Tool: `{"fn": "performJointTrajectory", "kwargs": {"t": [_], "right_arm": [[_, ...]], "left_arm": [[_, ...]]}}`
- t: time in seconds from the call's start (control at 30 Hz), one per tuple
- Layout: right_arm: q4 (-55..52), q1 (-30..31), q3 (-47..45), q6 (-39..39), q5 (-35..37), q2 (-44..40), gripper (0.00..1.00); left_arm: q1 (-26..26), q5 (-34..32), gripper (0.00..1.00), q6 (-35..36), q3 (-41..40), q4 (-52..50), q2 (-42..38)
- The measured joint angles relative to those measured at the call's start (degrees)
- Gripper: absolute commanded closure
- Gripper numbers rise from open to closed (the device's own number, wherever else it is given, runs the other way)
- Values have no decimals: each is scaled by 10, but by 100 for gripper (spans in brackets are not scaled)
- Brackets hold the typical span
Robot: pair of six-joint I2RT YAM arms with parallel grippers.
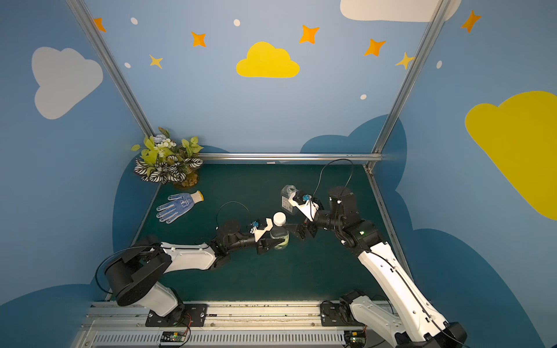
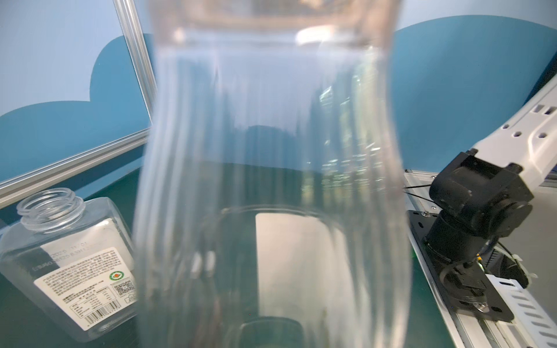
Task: Screw on the bottle caps
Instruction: Screw the bottle cap onto the plastic bottle.
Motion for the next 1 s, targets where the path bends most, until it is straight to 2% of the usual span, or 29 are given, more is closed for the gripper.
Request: {"fn": "performJointTrajectory", "kwargs": {"t": [0.2, 0.3, 0.47, 0.6, 0.8, 1.0], "right_arm": [[-75, -21, 57, -92, -129, 29, 3], [-90, -12, 76, -117, -165, 56, 6], [-120, 18, 83, -153, -174, 96, 11], [-137, 34, 84, -169, -173, 113, 19], [-141, 38, 84, -174, -170, 114, 34], [-141, 38, 84, -176, -161, 115, 43]], "left_arm": [[1, 51, 61, -1, 0, -1, 0], [1, 72, 61, -2, 0, -4, 0], [3, 97, 61, -7, 1, -5, 0], [3, 107, 61, -9, 1, -5, 0], [3, 114, 61, -13, 1, -5, 0], [3, 115, 61, -16, 1, -4, 0]]}}
